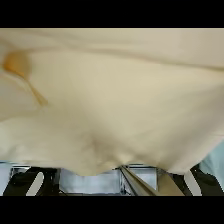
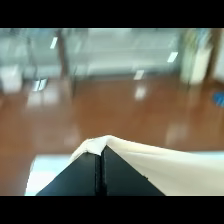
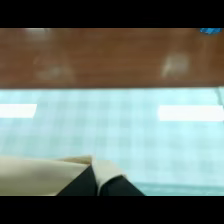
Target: Fold the shirts.
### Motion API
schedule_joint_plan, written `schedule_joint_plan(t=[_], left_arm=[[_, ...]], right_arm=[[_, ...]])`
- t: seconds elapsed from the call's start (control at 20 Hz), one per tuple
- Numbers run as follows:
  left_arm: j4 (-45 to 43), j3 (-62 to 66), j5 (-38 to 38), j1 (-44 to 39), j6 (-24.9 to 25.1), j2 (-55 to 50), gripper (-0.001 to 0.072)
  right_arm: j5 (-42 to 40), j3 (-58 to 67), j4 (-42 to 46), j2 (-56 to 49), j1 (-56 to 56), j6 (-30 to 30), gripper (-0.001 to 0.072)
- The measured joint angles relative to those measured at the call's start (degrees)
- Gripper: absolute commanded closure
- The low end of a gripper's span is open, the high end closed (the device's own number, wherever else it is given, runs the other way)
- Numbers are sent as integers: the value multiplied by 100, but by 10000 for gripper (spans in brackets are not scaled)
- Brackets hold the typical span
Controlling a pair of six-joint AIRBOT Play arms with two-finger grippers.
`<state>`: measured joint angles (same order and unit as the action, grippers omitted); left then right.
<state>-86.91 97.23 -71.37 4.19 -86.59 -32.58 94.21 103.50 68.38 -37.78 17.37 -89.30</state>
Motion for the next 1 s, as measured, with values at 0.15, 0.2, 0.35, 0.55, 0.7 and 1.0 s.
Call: schedule_joint_plan(t=[0.15, 0.2, 0.35, 0.55, 0.7, 1.0], left_arm=[[-396, -855, -13, -179, -354, -208, 684], [-466, -1217, 107, -212, -474, -332, 684], [-595, -2293, 918, -256, -1021, -909, 684], [-428, -2920, 2417, -271, -1764, -2260, 684], [70, -2636, 3195, -275, -2028, -3646, 684], [885, -892, 2758, -275, -2173, -6116, 684]], right_arm=[[-297, -1060, -345, -28, 0, 92, 692], [-490, -1497, -487, -87, -4, 177, 692], [-1178, -2638, -785, -549, -7, 533, 692], [-2188, -3294, -1261, -2000, -7, 1108, 692], [-2754, -3042, -1768, -3377, -7, 1438, 692], [-3045, -1628, -2181, -5761, -7, 1325, 692]])
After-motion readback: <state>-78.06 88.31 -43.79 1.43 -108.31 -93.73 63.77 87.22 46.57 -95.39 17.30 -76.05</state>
